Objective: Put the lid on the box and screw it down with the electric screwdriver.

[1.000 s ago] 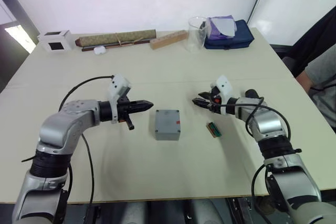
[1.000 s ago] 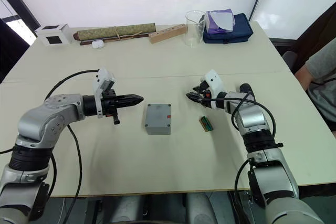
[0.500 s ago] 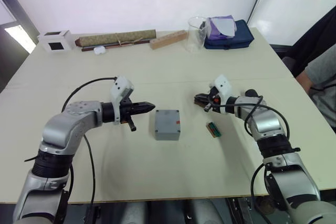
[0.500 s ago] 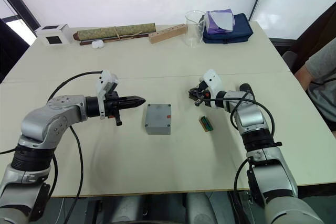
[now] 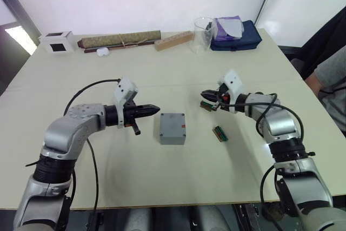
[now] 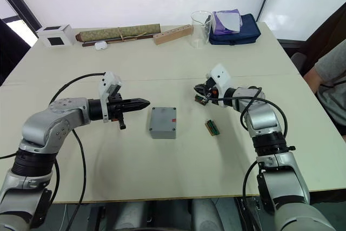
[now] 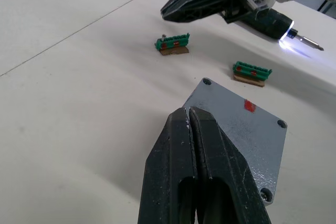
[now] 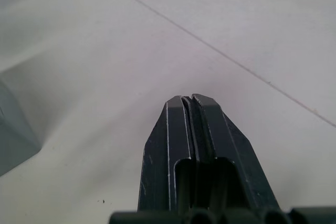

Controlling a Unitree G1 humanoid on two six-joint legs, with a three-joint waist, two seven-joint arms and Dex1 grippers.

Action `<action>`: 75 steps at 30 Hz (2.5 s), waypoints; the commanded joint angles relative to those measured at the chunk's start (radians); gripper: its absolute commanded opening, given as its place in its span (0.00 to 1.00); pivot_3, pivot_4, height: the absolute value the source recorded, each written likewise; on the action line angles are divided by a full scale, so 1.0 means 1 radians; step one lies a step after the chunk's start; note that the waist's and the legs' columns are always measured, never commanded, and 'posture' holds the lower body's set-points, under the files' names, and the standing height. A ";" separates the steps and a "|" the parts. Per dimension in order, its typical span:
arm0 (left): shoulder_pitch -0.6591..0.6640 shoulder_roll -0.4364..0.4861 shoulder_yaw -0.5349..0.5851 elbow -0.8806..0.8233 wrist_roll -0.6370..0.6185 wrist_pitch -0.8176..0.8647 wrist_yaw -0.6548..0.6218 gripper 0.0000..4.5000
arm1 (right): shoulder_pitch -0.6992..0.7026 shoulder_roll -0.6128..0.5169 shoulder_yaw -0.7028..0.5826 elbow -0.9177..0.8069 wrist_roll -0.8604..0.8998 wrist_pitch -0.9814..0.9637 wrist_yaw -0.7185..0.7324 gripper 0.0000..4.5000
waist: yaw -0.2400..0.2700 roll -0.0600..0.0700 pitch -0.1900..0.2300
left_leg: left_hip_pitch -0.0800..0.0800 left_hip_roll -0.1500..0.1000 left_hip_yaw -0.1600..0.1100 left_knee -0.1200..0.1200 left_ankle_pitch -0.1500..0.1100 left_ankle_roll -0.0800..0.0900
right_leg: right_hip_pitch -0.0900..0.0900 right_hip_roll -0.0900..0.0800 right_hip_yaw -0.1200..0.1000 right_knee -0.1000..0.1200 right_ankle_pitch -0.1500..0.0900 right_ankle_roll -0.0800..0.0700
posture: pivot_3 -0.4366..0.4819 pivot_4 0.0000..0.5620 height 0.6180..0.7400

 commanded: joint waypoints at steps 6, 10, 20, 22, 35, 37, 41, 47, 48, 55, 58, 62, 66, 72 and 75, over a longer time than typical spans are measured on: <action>-0.001 -0.003 0.000 -0.016 0.001 -0.023 -0.001 0.00 | 0.022 -0.008 0.017 0.000 -0.028 -0.032 0.001 0.28 | 0.000 0.000 0.000 | 0.000 0.000 0.000 0.000 0.000 0.000 | 0.000 0.000 0.000 0.000 0.000 0.000 | 0.48 0.27 1.00; 0.004 0.000 0.001 -0.019 0.000 -0.022 -0.001 0.00 | 0.027 -0.006 0.020 0.036 -0.039 -0.033 -0.005 0.64 | 0.000 0.000 0.000 | 0.000 0.000 0.000 0.000 0.000 0.000 | 0.000 0.000 0.000 0.000 0.000 0.000 | 0.48 0.27 1.00; 0.008 0.000 -0.001 -0.022 0.002 -0.025 -0.001 0.00 | 0.010 0.015 0.019 0.120 -0.046 -0.068 -0.006 0.51 | 0.000 0.000 0.000 | 0.000 0.000 0.000 0.000 0.000 0.000 | 0.000 0.000 0.000 0.000 0.000 0.000 | 0.48 0.27 1.00; 0.007 0.000 -0.002 -0.021 0.003 -0.026 -0.001 0.00 | 0.002 0.020 0.016 0.132 -0.046 -0.072 -0.007 0.39 | -0.001 0.000 0.000 | 0.000 0.000 0.000 0.000 0.000 0.000 | 0.000 0.000 0.000 0.000 0.000 0.000 | 0.48 0.27 1.00; 0.012 -0.002 -0.012 -0.021 0.011 -0.032 0.005 0.00 | -0.020 0.036 0.012 0.152 -0.042 -0.083 -0.008 0.30 | 0.000 0.000 0.000 | 0.000 0.000 0.000 0.000 0.000 0.000 | 0.000 0.000 0.000 0.000 0.000 0.000 | 0.48 0.27 1.00; 0.012 -0.002 -0.011 -0.020 0.010 -0.032 0.005 0.00 | -0.022 0.036 0.014 0.156 -0.044 -0.083 -0.007 0.30 | 0.000 0.000 0.000 | 0.000 0.000 0.000 0.000 0.000 0.000 | 0.000 0.000 0.000 0.000 0.000 0.000 | 0.48 0.27 1.00; 0.013 -0.003 -0.010 -0.021 0.011 -0.032 0.006 0.00 | -0.029 0.037 0.018 0.170 -0.050 -0.089 -0.005 0.30 | 0.000 0.000 0.000 | 0.000 0.000 0.000 0.000 0.000 0.000 | 0.000 0.000 0.000 0.000 0.000 0.000 | 0.48 0.27 1.00; 0.016 -0.004 -0.010 -0.023 0.012 -0.032 0.008 0.00 | -0.037 0.041 0.022 0.186 -0.056 -0.097 -0.004 0.01 | -0.001 0.000 0.000 | 0.000 0.000 0.000 -0.001 0.000 0.000 | 0.000 0.000 0.000 0.000 0.000 0.000 | 0.48 0.27 1.00; 0.016 -0.005 -0.010 -0.023 0.012 -0.033 0.009 0.00 | -0.040 0.042 0.022 0.187 -0.057 -0.099 -0.004 0.01 | -0.001 0.000 0.000 | 0.000 0.000 0.000 -0.001 0.000 0.000 | 0.000 0.000 0.000 0.000 0.000 0.000 | 0.48 0.27 1.00; 0.019 -0.005 -0.011 -0.022 0.014 -0.035 0.009 0.00 | -0.036 0.034 0.011 0.166 -0.047 -0.098 0.008 0.01 | -0.001 0.000 0.000 | 0.000 0.000 0.000 -0.001 0.000 0.000 | 0.000 0.000 0.000 0.000 0.000 0.000 | 0.48 0.27 1.00; 0.020 -0.006 -0.009 -0.022 0.012 -0.035 0.009 0.00 | -0.031 0.031 -0.006 0.139 -0.026 -0.078 0.016 0.01 | -0.001 0.000 0.000 | 0.000 0.000 0.000 -0.001 0.000 0.000 | 0.000 0.000 0.000 0.000 0.000 0.000 | 0.48 0.27 1.00; 0.021 -0.005 -0.010 -0.022 0.013 -0.036 0.007 0.00 | -0.028 0.031 -0.029 0.106 0.004 -0.043 0.019 0.01 | 0.000 0.000 0.000 | 0.000 0.000 0.000 -0.001 0.000 0.000 | 0.000 0.000 0.000 0.000 0.000 0.000 | 0.48 0.27 1.00; 0.018 -0.007 -0.011 -0.017 0.014 -0.038 0.004 0.00 | -0.023 0.025 -0.033 0.078 0.012 -0.026 0.021 0.01 | 0.000 0.000 0.000 | 0.000 0.000 0.000 -0.001 0.000 0.000 | 0.000 0.000 0.000 0.000 0.000 0.000 | 0.48 0.27 1.00; 0.017 -0.010 -0.014 -0.016 0.016 -0.040 0.003 0.00 | -0.016 0.022 -0.028 0.073 0.007 -0.036 0.018 0.01 | 0.000 0.000 0.000 | 0.000 0.000 0.000 -0.001 0.000 0.000 | 0.000 0.000 0.000 0.000 0.000 0.000 | 0.48 0.27 1.00; 0.017 -0.011 -0.015 -0.016 0.016 -0.039 0.002 0.00 | -0.010 0.024 -0.012 0.088 -0.009 -0.072 0.025 0.08 | 0.000 0.000 0.000 | 0.000 0.000 0.000 -0.001 0.000 0.000 | 0.000 0.000 0.000 0.000 0.000 0.000 | 0.48 0.27 1.00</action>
